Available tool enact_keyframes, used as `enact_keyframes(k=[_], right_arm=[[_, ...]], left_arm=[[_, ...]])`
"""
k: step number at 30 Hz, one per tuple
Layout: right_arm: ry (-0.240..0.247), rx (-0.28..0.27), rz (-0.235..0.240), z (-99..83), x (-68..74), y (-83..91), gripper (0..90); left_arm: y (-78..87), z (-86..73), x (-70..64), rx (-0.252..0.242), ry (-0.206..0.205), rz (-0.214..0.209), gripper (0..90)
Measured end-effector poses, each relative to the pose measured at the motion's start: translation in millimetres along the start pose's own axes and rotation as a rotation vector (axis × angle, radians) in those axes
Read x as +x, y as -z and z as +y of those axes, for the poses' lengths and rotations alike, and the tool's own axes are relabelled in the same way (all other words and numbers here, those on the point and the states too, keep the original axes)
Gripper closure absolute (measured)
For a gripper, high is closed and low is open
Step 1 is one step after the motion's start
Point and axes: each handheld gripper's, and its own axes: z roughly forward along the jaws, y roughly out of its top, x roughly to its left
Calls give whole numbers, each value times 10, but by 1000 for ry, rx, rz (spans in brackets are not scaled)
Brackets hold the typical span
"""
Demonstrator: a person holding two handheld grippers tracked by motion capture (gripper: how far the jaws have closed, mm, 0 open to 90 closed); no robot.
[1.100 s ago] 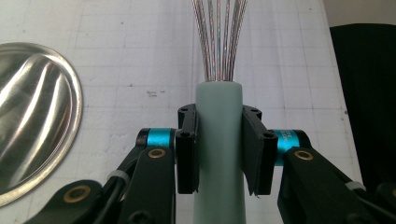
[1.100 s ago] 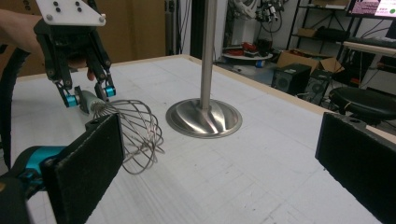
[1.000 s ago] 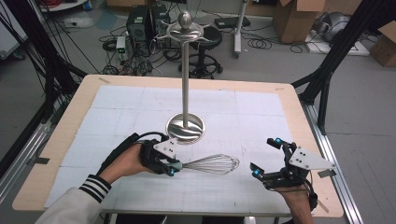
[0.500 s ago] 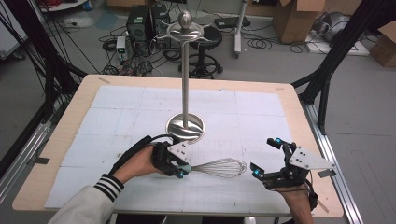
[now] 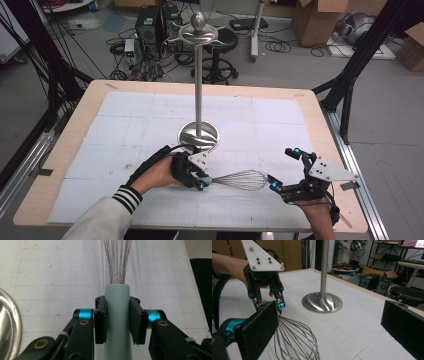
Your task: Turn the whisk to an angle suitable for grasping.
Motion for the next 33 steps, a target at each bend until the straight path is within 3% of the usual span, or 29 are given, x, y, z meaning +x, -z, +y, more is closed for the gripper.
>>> enact_keyframes(k=[11, 14, 23, 33], right_arm=[[-3, 6, 6, -4, 7, -9, 1], [1, 6, 3, -9, -3, -5, 1], [-2, 6, 3, -6, 2, 11, 1], [0, 7, 3, -7, 5, 12, 1]], left_arm=[[-138, 143, 70, 23, -34, -19, 694], [-188, 161, 71, 16, -20, -25, 694], [-281, 161, 88, 42, -28, -35, 693], [-302, 150, 102, 62, -22, -8, 684]])
